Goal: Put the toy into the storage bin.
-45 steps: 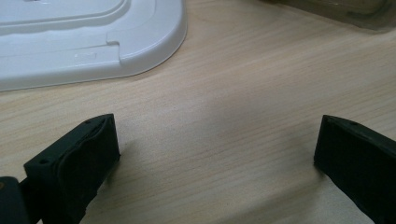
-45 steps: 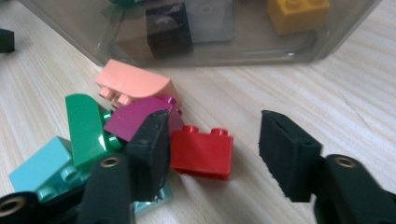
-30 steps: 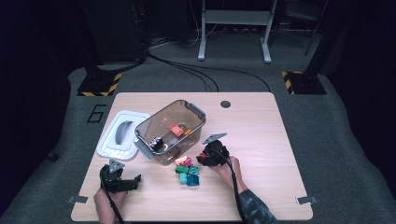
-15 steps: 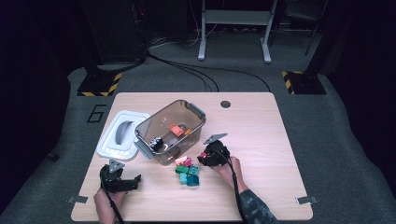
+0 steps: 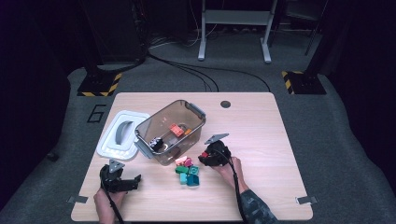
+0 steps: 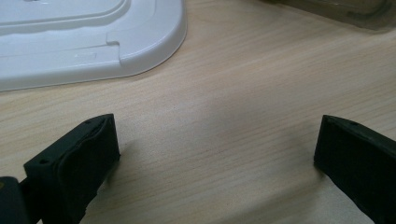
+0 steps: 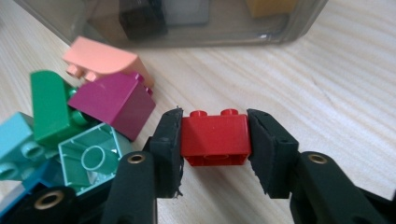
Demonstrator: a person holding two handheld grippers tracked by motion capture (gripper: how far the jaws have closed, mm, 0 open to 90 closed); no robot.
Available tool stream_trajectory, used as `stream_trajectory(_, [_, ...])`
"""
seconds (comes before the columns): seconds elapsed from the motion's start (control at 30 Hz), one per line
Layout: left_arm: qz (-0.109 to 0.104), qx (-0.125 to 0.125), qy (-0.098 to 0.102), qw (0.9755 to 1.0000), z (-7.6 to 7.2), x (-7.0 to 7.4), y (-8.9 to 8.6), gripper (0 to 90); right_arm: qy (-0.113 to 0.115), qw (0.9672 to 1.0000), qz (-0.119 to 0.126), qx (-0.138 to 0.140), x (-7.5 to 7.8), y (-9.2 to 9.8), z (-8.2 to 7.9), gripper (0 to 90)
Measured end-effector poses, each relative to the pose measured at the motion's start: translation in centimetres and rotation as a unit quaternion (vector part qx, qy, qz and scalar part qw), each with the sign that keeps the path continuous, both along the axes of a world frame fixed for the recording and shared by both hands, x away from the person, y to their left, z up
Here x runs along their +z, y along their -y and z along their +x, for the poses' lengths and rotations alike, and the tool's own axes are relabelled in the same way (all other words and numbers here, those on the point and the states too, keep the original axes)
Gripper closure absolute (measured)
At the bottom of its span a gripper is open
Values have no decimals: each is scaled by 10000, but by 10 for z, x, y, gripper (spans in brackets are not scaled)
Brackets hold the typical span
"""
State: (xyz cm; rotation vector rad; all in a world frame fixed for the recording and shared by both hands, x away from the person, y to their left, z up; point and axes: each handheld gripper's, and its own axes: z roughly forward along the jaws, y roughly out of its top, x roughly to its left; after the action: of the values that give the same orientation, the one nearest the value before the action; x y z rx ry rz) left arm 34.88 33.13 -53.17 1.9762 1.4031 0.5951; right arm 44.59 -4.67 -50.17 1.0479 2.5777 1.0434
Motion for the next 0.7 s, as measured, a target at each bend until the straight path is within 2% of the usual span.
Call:
stream_trajectory(0.23, [10, -4, -18, 10000, 0, 0, 0, 0, 33, 10000, -55, -38, 0, 0, -1, 589])
stream_trajectory(0.4, [1, 0, -1, 10000, 0, 0, 0, 0, 101, 9999, 57, -77, 2, 5, 1, 590])
stream_trajectory(0.7, [-38, 37, 25, 10000, 0, 0, 1, 0, 197, 9992, 223, -267, 17, 20, 12, 590])
